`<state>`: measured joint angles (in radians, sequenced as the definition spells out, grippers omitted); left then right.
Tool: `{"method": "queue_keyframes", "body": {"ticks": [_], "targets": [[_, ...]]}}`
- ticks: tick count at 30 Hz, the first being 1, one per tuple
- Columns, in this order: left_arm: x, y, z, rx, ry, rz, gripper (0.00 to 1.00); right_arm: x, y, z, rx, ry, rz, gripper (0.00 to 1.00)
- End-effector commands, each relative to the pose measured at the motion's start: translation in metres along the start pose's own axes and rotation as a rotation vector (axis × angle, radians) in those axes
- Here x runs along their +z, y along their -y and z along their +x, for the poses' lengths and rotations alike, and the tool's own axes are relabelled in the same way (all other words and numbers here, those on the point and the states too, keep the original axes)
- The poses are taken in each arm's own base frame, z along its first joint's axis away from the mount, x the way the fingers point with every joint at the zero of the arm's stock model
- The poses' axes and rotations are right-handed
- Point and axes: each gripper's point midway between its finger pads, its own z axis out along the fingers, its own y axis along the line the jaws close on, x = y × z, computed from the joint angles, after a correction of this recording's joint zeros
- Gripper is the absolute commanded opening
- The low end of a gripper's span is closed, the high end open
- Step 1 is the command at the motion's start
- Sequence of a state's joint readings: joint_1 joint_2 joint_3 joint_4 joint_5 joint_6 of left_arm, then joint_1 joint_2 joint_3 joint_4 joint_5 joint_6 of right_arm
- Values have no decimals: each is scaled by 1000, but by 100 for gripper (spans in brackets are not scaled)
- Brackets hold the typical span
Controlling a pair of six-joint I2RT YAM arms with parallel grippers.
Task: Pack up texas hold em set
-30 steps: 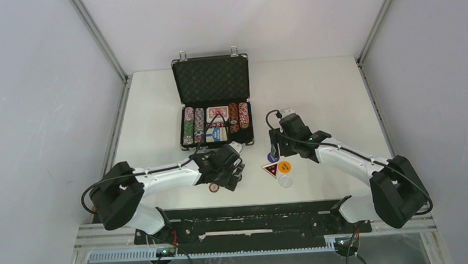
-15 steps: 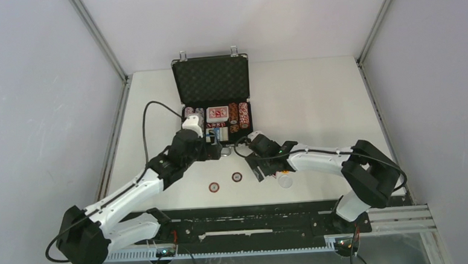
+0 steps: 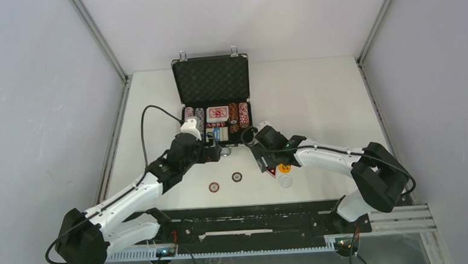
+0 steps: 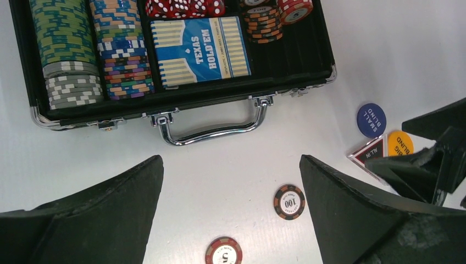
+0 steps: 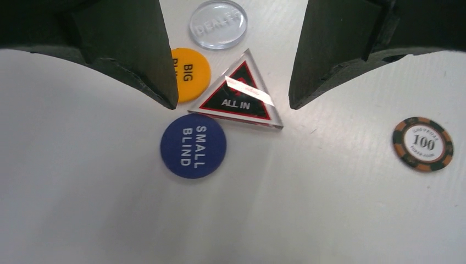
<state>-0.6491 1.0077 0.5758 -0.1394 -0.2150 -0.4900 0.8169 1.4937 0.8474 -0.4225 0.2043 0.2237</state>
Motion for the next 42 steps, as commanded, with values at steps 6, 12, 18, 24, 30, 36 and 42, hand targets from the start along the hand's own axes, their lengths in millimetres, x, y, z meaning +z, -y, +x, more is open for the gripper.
{"method": "queue_keyframes", "body": {"ticks": [6, 12, 18, 24, 30, 36, 42], "targets": [[4, 2, -4, -17, 23, 15, 98, 12, -3, -8, 20, -3, -54, 82], [7, 3, 0, -18, 3, 13, 99, 21, -11, 4, 2, -47, -61, 82], [10, 4, 2, -15, -11, 17, 99, 26, -10, 13, 17, -81, -46, 82], [12, 3, 4, -14, -17, 14, 99, 27, -13, 18, 8, -92, -47, 80], [12, 3, 5, -16, -19, 14, 99, 25, -15, 19, -9, -92, -35, 67], [12, 3, 5, -15, -20, 14, 99, 27, -13, 19, -10, -92, -16, 51], [12, 3, 5, -16, -19, 14, 99, 18, -14, 3, -6, -48, -20, 42]]}}
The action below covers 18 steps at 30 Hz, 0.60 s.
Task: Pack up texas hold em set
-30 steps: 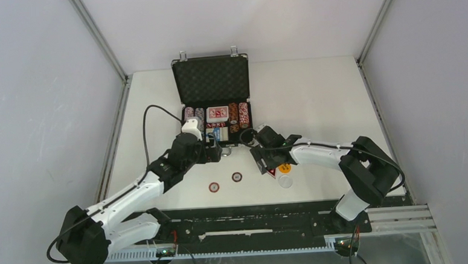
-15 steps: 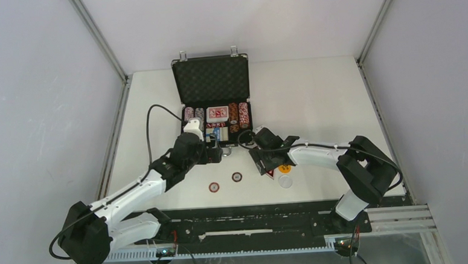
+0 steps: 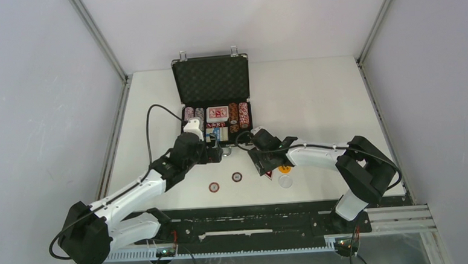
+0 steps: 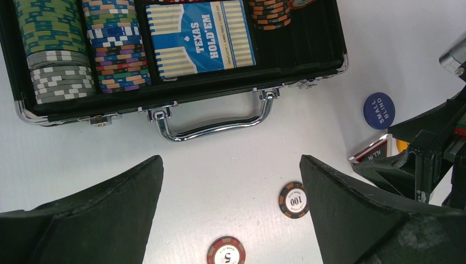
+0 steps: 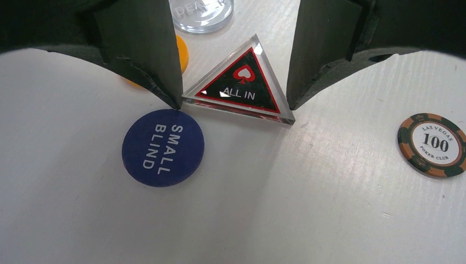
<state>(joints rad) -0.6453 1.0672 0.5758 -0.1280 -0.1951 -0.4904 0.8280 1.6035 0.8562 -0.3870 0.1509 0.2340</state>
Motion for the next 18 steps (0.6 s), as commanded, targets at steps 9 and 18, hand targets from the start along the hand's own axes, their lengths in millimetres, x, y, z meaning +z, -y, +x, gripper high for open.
{"method": "queue_keyframes", "body": {"ticks": [9, 18], "targets": [[0, 3, -9, -20, 37, 16, 99, -23, -3, -38, 6, 88, -9, 41], [-2, -6, -14, -44, 70, -15, 99, -36, -6, -59, 8, 130, -54, 41]]}}
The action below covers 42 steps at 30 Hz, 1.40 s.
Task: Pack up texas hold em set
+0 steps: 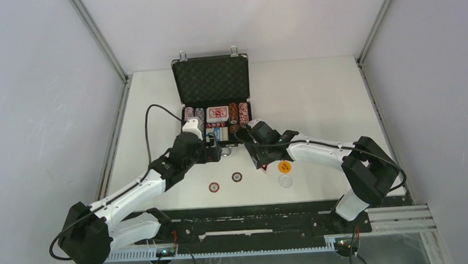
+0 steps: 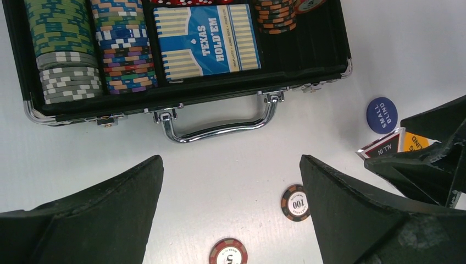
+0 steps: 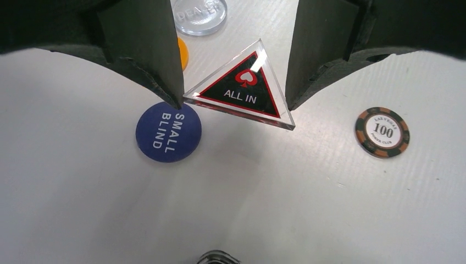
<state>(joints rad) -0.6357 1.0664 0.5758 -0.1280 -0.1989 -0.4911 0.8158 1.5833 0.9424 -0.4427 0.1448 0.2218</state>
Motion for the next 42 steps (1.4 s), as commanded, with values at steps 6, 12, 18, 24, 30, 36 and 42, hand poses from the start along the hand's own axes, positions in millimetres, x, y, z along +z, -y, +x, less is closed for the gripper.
{"method": "queue_keyframes", "body": {"ticks": [6, 12, 18, 24, 30, 36, 42], "targets": [[-6, -19, -19, -104, 107, -42, 98, -21, -6, -61, -13, 115, -60, 40], [-9, -30, -21, -153, 137, -62, 97, -17, -14, -94, -44, 130, -74, 41], [-11, -33, -18, -168, 138, -65, 97, -11, -24, -131, -87, 151, -83, 42], [-15, -43, -12, -186, 156, -94, 97, -1, -33, -157, -107, 151, -96, 41], [-17, -49, -13, -192, 173, -109, 97, 11, -44, -183, -123, 146, -99, 42], [-18, -50, -11, -205, 179, -101, 97, 30, -54, -194, -137, 119, -114, 43], [-17, -50, -9, -208, 172, -99, 97, 42, -70, -199, -163, 116, -124, 46]]}}
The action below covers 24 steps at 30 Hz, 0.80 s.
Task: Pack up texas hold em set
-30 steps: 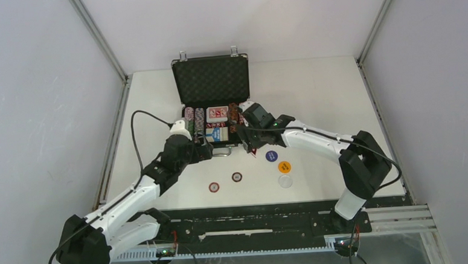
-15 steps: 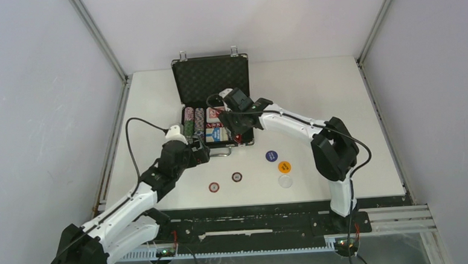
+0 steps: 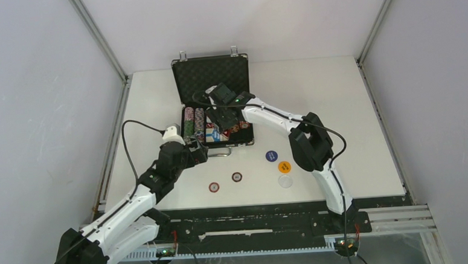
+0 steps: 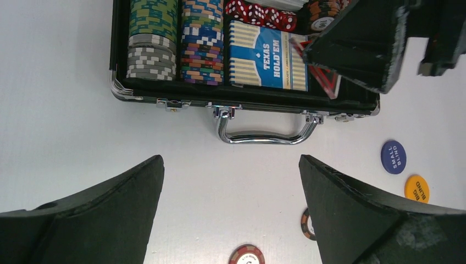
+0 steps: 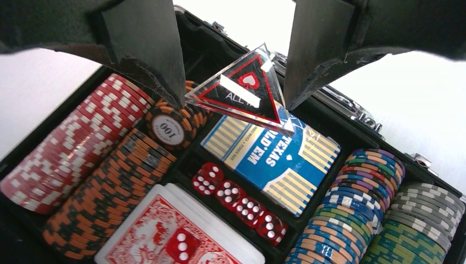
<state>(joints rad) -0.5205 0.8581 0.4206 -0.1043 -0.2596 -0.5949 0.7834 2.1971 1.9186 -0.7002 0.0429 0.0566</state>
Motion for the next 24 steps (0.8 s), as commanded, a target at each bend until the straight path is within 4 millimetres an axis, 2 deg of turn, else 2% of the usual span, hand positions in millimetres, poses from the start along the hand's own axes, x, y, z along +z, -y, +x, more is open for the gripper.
{"method": "queue_keyframes", "body": {"ticks": [1, 5, 7, 9, 11, 14, 16, 19, 24], "targets": [[1, 0, -6, -27, 37, 5, 97, -2, -17, -16, -41, 33, -25, 47], [2, 0, -5, -25, 33, 7, 97, 9, -21, -19, -43, 38, -25, 53], [2, 0, -5, -23, 32, 6, 97, 13, -20, -21, -40, 49, -15, 65], [3, 0, -4, -21, 30, 7, 97, 9, -17, -26, -36, 88, 0, 72], [3, 1, -4, -20, 25, 9, 97, 1, -16, -32, -37, 141, 10, 74], [4, 1, -4, -20, 24, 11, 97, -26, -11, -41, -36, 234, 63, 74], [4, 2, -5, -21, 29, 15, 97, -45, -4, -38, -12, 274, 89, 73], [4, 4, -7, -19, 33, 25, 97, -66, 13, -21, 71, 274, 120, 73], [1, 11, -11, -29, 51, 61, 96, -78, 48, 49, 188, 180, 187, 73]]}}
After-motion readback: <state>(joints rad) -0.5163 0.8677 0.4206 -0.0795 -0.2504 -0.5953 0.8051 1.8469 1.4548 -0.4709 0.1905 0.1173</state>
